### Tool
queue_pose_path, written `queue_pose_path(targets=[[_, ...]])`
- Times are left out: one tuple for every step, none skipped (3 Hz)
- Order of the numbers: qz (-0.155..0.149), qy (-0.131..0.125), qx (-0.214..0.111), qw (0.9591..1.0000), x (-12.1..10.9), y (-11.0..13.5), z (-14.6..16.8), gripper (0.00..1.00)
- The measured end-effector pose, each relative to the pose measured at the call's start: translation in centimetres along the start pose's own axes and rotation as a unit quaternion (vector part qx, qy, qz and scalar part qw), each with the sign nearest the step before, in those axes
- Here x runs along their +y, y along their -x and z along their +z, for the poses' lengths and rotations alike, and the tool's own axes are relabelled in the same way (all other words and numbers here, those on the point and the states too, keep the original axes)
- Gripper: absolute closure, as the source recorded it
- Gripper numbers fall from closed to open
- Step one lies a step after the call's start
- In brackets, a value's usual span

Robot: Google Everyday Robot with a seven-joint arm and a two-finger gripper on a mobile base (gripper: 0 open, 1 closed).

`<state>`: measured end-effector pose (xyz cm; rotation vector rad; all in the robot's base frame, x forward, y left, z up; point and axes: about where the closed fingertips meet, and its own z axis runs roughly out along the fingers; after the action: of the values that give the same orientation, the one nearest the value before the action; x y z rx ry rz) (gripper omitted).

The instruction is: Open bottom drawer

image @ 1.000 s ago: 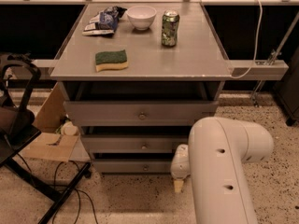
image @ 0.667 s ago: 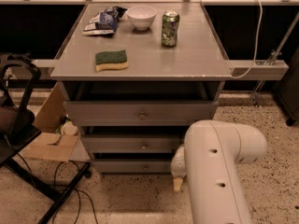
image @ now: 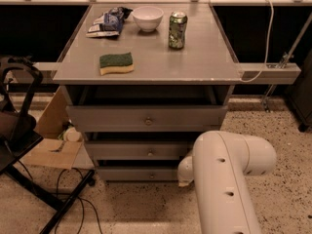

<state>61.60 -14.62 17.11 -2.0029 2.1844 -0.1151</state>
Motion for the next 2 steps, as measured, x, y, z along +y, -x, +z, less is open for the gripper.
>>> queue_pose_path(targets=[[0.009, 0.0, -0.004, 1.0, -0.3, -0.29, -0.08, 0.72], [0.009, 0.0, -0.004, 1.0, -0.4, -0.24, -0.67, 0.95]])
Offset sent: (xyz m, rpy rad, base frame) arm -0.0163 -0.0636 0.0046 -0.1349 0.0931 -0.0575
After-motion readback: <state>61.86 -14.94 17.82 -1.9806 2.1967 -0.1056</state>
